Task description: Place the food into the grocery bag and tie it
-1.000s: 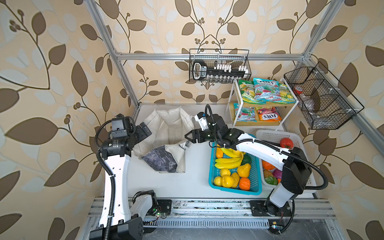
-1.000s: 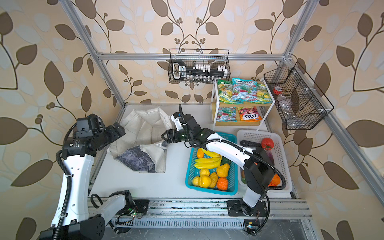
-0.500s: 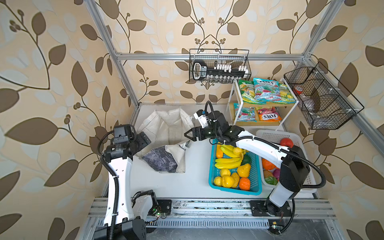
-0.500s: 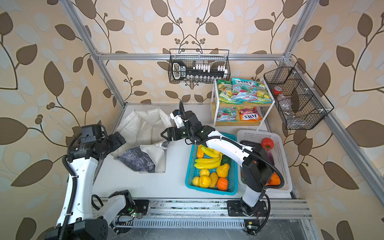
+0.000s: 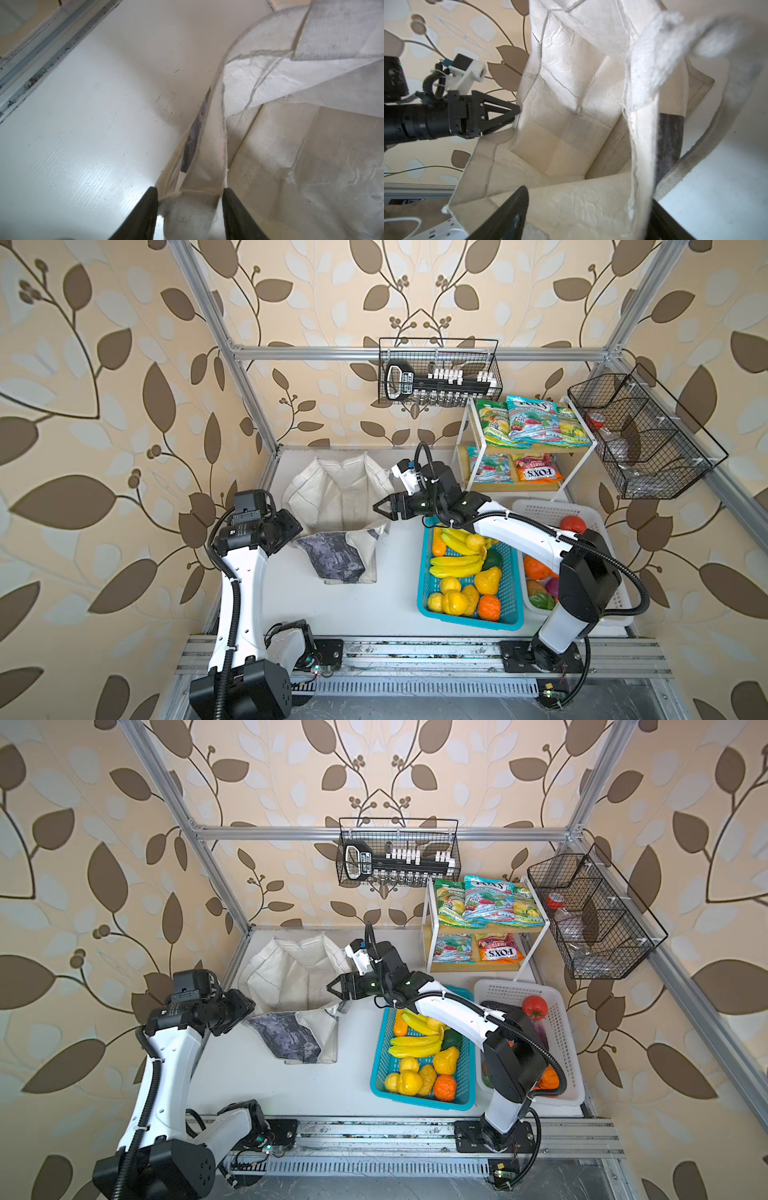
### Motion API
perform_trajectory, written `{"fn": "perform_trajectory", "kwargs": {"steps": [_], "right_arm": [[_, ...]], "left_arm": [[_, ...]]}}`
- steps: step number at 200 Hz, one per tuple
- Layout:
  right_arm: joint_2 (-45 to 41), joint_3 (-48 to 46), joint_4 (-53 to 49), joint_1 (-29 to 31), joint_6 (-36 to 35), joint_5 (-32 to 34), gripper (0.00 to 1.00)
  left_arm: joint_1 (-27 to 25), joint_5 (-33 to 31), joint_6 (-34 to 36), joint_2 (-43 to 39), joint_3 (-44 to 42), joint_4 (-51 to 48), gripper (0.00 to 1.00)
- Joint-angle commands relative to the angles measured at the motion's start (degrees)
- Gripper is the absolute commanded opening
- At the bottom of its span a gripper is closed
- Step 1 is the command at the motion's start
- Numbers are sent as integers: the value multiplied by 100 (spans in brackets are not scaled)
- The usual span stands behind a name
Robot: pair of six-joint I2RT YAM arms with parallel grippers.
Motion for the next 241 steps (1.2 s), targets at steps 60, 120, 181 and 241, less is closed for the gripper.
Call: {"fn": "perform_trajectory", "kwargs": {"steps": [60,120,181,241], "right_arm": [[31,-30,23,-144,-3,-63,81],[135,-96,215,-278,-6,-464,82],[378,321,-298,-336,23,-358,55],[-101,581,-1371,-273,-862,397,2]], "left_arm": [[13,-273,840,575,891,802,99],[13,1105,530,1418,528,1476,90],[7,1394,290,1232,737,1174,0],[13,1894,-146,700,1100,737,0]]}}
